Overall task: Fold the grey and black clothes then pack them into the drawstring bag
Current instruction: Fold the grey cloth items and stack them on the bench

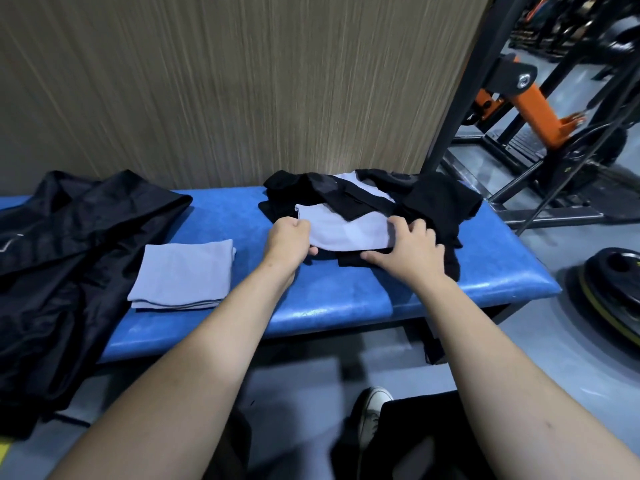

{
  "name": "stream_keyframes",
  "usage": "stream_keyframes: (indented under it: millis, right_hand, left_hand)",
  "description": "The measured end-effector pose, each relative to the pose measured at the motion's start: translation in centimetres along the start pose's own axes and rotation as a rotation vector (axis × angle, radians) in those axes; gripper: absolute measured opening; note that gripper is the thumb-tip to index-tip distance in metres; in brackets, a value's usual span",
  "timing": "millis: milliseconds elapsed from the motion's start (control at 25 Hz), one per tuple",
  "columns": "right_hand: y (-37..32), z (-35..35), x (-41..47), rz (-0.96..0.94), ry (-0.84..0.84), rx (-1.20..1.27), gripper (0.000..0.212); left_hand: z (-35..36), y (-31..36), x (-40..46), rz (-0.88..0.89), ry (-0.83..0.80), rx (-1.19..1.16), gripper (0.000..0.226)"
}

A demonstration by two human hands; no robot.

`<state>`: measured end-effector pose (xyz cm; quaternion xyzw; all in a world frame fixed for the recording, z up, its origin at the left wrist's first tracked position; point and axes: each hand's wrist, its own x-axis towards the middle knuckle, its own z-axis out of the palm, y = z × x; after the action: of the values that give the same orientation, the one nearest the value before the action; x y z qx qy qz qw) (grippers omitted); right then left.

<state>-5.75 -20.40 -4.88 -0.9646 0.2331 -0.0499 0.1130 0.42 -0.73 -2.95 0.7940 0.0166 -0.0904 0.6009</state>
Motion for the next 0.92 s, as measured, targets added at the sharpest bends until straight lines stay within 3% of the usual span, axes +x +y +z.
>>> stream_keyframes:
  millis: [120,280,440,600,720,800,920]
  right_hand:
    - [-0.2,0.0,0.3,0.048,0.016,-0.073,0.091]
    - [-1.0,0.0,0.4,-0.102,0.227,-0.156,0.076]
    - [-1.7,-0.1,-0.2,-0.132,0.151,-0.145,0.054]
    - [-2.0,-1.1,-1.7,-0.180,0.214,-0.107,0.029]
    - [-1.9,-2.0,-3.3,-0.277,0.205,-0.114,0.023]
    - [-1.5,-2.6,-4.3,-0.334,0.150,-0.143,0.024]
    - [-0.1,-3.0,-5.1,-0.346,-0.070,-0.148,0.021]
  left_hand:
    - [-1.9,-0.4,0.0,-0.020,-0.033,0.033,0.022]
    - [-4.3,-1.1,-0.4,-0.021,-0.050,0.068,0.019]
    - [-7.1,-1.6,-1.5,-0.035,-0.122,0.112,0.008]
    - [-9.0,-1.9,-2.7,-0.041,-0.182,0.192,0.024]
    - [-9.9,-2.1,-3.1,-0.011,-0.236,0.296,0.031]
    - [-10.0,-2.4,-3.4,0.034,-0.260,0.406,0.039]
    - [-10.1,-2.7,-4.1,0.130,-0.305,0.498,0.065]
